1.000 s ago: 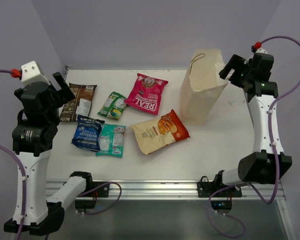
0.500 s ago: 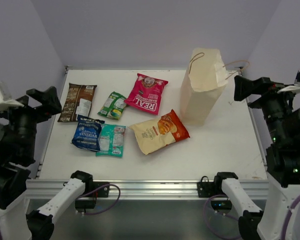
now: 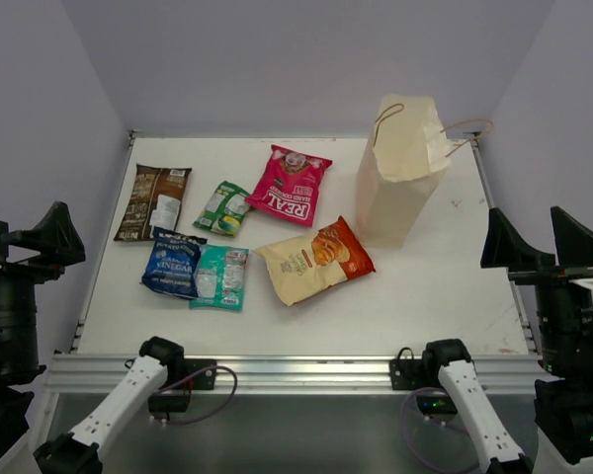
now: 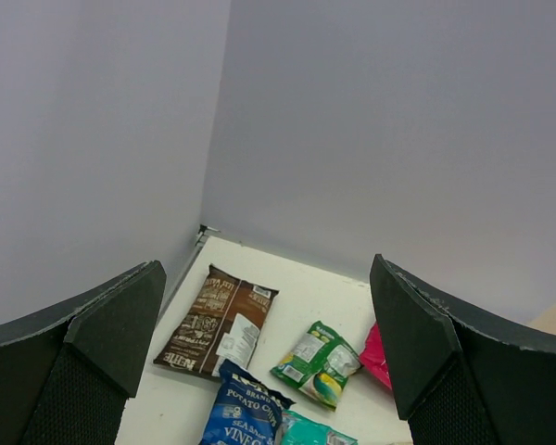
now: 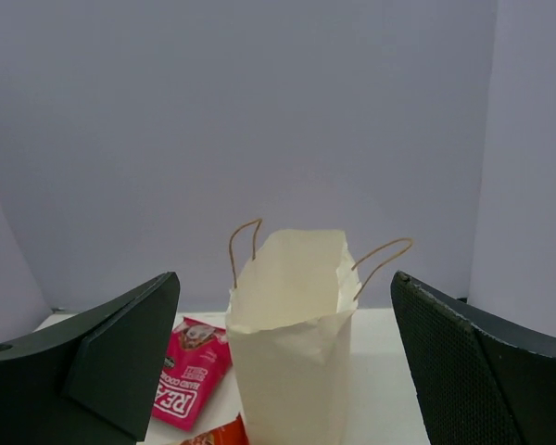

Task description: Take the snacks out of the paper bag

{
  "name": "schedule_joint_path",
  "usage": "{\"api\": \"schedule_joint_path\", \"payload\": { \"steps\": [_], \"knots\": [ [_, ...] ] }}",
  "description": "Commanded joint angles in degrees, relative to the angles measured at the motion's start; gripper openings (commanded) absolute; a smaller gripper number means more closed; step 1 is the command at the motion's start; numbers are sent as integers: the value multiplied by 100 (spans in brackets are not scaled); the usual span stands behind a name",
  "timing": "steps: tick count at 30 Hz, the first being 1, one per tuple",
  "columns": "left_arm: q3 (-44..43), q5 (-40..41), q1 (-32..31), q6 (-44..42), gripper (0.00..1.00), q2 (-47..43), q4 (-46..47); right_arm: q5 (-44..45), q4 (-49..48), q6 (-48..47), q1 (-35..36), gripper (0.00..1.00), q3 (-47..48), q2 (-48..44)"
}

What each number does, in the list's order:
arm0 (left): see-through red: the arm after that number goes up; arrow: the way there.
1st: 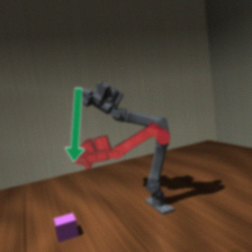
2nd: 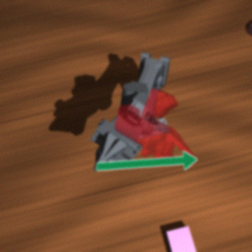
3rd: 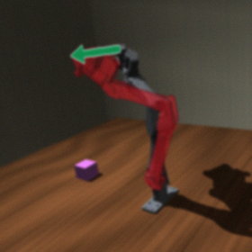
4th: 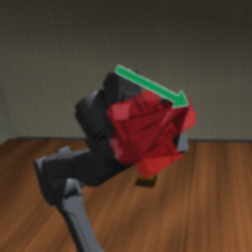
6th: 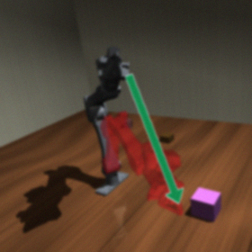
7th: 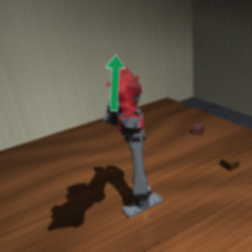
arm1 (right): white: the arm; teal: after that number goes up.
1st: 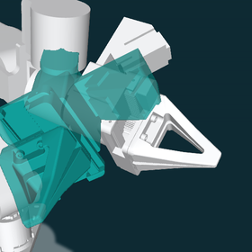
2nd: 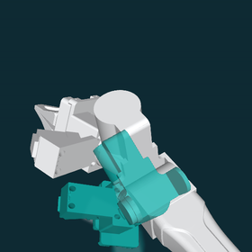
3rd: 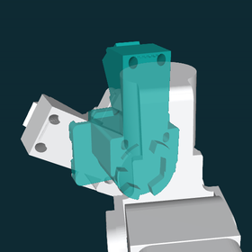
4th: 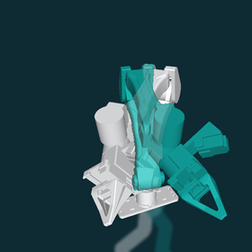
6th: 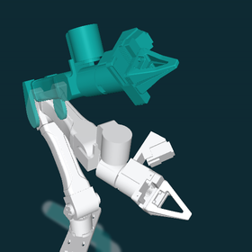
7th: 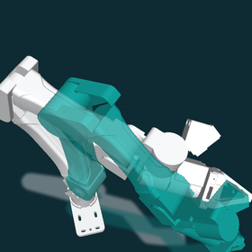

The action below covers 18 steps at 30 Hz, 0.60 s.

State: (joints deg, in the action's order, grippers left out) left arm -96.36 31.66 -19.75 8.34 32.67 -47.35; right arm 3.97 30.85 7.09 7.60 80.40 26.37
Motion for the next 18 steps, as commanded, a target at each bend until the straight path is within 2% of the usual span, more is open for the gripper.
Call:
{"api": "schedule_joint_path", "payload": {
  "steps": [1,18],
  "knots": [
    [152,227,-47,-236,100,-32,77,271,-395,-279,49,99,-138,-114],
    [477,130,-38,10,100,108,95,183,-712,-243,93,99,-332,-123]
  ]
}}
